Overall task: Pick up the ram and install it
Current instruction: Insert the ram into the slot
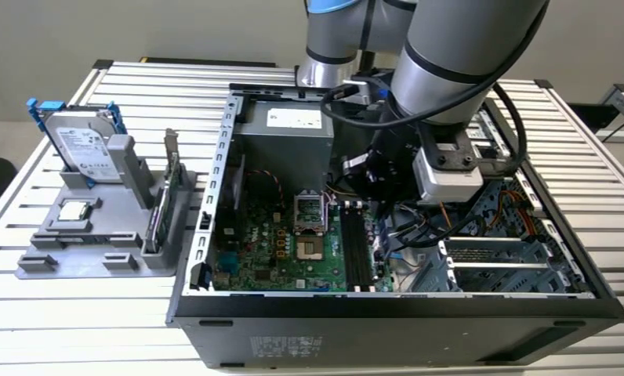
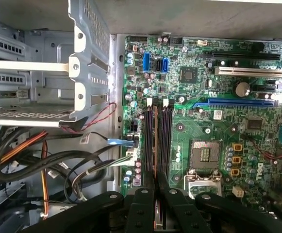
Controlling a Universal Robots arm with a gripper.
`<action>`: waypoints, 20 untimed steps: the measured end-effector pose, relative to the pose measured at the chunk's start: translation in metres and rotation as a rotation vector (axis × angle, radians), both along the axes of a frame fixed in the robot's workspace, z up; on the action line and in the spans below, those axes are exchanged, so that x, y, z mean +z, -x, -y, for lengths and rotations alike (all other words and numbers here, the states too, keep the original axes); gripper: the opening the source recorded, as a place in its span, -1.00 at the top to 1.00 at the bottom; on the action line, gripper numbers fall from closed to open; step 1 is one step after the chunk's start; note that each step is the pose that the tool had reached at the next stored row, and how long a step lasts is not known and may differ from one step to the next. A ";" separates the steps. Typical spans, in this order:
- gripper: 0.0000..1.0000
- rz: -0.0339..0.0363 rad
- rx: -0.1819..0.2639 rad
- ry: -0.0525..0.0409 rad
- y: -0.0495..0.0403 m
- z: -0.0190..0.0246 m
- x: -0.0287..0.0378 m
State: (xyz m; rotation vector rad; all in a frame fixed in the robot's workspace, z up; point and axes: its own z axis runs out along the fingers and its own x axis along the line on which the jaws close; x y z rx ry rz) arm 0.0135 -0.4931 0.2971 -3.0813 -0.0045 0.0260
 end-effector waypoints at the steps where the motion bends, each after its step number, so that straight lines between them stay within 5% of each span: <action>1: 1.00 -0.0001 0.000 0.0001 0.0000 -0.0001 -0.0016; 8: 1.00 0.0000 0.000 0.0000 0.0000 -0.0048 -0.0122; 20: 1.00 0.0000 0.000 -0.0002 -0.0005 -0.0132 -0.0190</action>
